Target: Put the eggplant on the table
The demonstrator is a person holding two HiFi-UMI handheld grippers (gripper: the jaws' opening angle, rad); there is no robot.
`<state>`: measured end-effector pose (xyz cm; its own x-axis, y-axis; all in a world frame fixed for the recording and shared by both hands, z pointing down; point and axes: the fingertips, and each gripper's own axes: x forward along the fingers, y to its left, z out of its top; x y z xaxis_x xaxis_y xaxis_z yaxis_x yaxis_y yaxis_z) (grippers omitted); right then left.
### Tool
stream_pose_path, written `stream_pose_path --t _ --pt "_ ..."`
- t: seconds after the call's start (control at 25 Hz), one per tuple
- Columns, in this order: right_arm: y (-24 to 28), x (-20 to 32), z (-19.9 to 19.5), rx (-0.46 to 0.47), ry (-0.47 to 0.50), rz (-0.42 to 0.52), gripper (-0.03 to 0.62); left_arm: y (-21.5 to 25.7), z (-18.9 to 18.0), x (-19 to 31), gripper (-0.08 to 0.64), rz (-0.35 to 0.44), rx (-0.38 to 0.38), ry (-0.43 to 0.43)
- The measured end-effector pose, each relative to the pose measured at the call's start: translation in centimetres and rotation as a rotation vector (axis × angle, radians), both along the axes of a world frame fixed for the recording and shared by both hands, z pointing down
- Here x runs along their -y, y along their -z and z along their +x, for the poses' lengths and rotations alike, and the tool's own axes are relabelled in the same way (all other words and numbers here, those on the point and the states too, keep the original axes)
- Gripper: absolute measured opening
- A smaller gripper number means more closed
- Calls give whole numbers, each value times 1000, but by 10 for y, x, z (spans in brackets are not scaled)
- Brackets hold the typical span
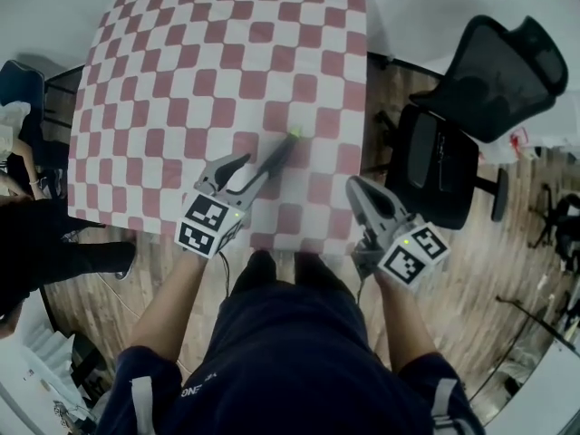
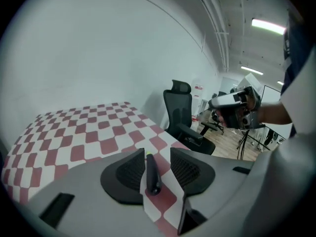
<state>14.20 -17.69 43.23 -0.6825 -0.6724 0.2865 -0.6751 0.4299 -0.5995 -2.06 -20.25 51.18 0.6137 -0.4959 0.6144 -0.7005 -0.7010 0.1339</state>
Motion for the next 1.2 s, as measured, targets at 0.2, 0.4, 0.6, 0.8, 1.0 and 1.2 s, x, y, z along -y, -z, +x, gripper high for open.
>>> stream_pose_path --t 0.2,0.4,0.6,0.8,1.0,1.2 --pt "24 1 -6 -3 -12 49 17 51 -6 -9 111 95 -85 17" --pt "45 -4 -10 -16 -15 91 17 91 -8 -15 69 179 -145 24" --pt "62 -9 -16 -22 -16 132 17 114 -13 -24 47 222 -187 12" --pt "70 -19 -29 -21 -8 153 17 124 -19 -39 37 222 -242 -10" --pt "73 -29 -41 -21 8 163 15 129 -27 -49 32 224 -256 -11" --pt "77 -35 -51 -25 15 171 15 133 -35 -55 29 225 -271 -12"
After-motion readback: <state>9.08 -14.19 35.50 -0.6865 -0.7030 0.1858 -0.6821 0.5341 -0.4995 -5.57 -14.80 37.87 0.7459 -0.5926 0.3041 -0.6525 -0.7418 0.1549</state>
